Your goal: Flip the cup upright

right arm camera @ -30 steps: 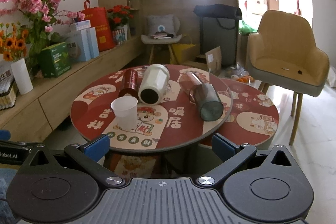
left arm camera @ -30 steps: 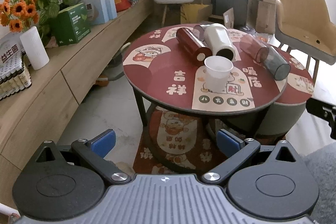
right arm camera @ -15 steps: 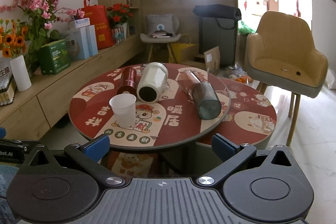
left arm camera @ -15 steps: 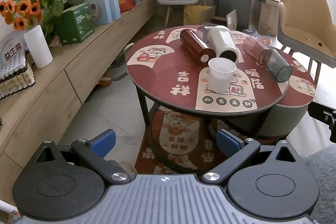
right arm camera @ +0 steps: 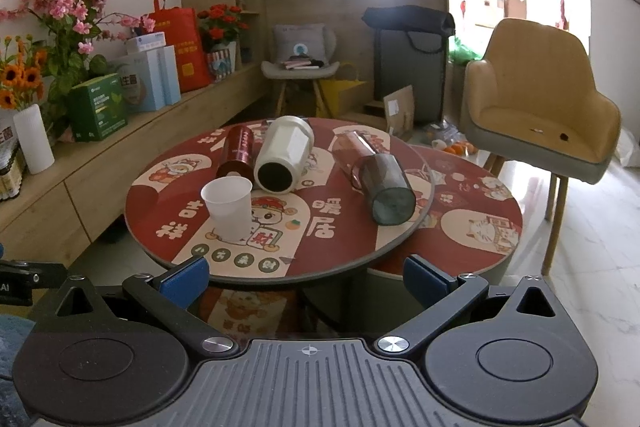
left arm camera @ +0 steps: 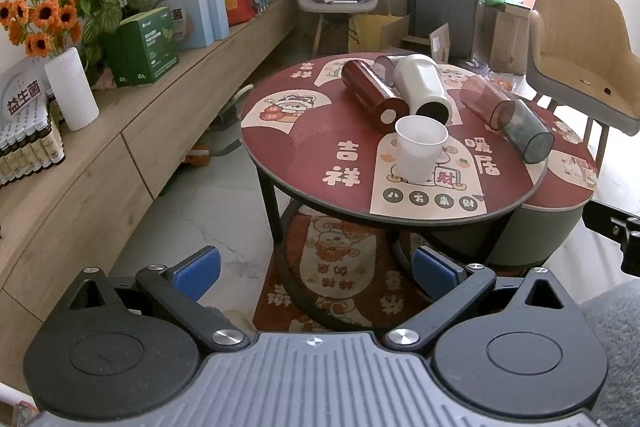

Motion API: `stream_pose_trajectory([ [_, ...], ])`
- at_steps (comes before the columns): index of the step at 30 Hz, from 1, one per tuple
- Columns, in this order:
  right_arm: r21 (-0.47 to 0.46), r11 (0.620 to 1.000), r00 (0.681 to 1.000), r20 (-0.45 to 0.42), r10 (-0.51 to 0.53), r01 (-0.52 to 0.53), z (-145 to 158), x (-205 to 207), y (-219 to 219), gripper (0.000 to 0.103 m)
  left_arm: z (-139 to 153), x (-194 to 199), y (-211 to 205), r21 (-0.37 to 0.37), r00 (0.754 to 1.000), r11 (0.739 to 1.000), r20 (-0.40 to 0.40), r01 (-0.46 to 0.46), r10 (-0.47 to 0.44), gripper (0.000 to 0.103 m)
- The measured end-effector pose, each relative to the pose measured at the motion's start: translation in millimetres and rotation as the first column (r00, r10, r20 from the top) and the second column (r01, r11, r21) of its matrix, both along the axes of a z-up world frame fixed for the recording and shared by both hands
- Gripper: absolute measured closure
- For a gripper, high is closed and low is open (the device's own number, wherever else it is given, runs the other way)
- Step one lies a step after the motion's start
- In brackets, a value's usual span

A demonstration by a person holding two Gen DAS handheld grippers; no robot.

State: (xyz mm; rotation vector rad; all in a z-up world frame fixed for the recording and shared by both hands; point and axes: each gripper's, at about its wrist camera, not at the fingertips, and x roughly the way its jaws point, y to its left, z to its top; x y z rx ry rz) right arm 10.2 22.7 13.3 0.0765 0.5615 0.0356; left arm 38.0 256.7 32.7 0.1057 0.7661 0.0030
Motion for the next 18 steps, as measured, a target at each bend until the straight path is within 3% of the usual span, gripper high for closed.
stream_pose_trajectory([
  [18, 0.003, 1.0, 1.0, -0.004, -0.009, 0.009, -2.5, 1.5, -1.2, 0.0, 2.4, -3.1, -1.7, 0.006, 1.0, 1.0, 0.01, 0.009, -0.009, 0.0],
])
